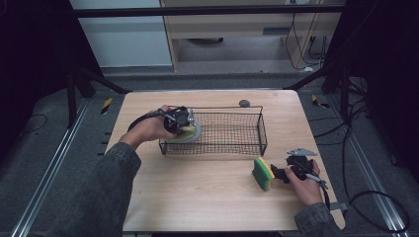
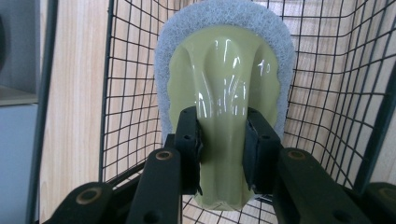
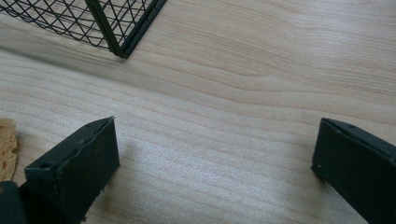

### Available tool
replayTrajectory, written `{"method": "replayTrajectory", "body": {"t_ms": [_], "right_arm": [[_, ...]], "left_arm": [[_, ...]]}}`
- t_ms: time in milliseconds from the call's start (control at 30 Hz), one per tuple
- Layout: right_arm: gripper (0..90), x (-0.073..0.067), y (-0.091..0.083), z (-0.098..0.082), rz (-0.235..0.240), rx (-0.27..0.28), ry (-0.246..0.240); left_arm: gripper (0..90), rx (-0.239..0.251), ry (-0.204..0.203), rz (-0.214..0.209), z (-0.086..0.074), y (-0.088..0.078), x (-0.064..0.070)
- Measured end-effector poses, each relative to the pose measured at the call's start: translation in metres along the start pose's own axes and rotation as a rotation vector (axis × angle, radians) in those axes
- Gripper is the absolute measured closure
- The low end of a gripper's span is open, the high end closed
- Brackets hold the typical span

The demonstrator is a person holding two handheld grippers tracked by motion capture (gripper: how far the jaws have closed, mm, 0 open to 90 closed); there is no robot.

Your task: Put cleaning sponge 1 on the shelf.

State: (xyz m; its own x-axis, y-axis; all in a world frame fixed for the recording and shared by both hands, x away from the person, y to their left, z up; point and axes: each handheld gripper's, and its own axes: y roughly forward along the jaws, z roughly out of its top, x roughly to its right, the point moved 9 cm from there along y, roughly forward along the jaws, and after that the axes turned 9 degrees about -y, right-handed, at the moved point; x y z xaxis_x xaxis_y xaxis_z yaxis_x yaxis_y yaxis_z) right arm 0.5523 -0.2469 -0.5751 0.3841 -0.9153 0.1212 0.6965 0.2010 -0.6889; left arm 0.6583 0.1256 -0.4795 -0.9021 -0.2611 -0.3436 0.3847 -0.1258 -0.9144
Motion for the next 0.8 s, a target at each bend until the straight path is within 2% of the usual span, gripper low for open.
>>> {"method": "replayTrajectory", "body": {"t_ms": [167,467,567,600,700,733,800], "right_arm": [[0.8,0.0,0.0,0.0,0.0,0.0,0.0],[0.8,0.0,0.0,0.0,-0.001,-0.002,0.001],[0.8,0.0,0.0,0.0,0.0,-0.001,0.001],[0.8,0.0,0.0,0.0,0.0,-0.001,0.002],[0.8,0.0,0.0,0.0,0.0,-0.002,0.002],[0.8,0.0,0.0,0.0,0.0,-0.001,0.002],[0.8,0.0,0.0,0.0,0.0,-0.002,0.002]], "left_arm": [[70.0,-0.006,-0.012,-0.011,0.0,0.008,0.001],[67.2,-0.003,-0.065,-0.046,-0.001,0.016,0.001],[66.2,-0.002,-0.062,-0.04,0.0,0.016,0.002],[66.0,0.02,-0.078,-0.05,0.002,0.013,0.003],[64.6,0.033,-0.085,-0.044,0.003,0.009,0.002],[64.2,0.062,-0.1,-0.039,0.005,0.002,0.001],[63.2,0.084,-0.106,-0.019,0.006,-0.004,-0.002]]}}
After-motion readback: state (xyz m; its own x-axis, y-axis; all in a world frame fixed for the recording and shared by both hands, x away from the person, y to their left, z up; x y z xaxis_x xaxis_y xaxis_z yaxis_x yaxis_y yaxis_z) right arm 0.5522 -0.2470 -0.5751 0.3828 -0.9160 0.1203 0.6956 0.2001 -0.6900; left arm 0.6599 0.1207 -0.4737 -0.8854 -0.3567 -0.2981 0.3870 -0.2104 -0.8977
